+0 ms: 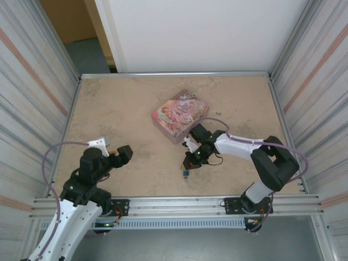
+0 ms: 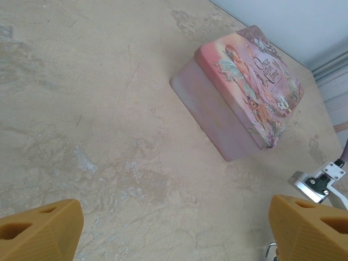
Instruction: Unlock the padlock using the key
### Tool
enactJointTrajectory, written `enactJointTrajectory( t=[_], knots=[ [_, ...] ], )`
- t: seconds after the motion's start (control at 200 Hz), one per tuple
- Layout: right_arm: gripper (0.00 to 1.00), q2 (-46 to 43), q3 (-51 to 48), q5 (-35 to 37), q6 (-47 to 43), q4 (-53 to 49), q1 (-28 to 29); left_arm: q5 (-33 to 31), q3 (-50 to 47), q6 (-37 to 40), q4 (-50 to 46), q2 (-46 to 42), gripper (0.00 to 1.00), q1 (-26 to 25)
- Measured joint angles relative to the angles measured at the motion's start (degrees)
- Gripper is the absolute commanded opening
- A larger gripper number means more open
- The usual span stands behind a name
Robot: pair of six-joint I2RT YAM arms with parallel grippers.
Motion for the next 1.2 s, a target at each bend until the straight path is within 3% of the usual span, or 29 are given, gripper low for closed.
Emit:
enactJointTrajectory(
  t=[0.661,0.997,1.202],
  knots=[
    [0.00,2.2,-0.2,0.3,1.1,2.6,0.0,0.0,-1.0,-0.2,-0.4,-0.1,0.89,0.0],
    [0.16,2.7,-0.5,0.7,1.3,3.1,0.0,0.0,-1.1,-0.2,-0.4,-0.1,0.89,0.0],
    [0.19,2.6,-0.8,1.0,1.3,3.1,0.0,0.0,-1.1,-0.2,-0.4,-0.1,0.89,0.0]
  ],
)
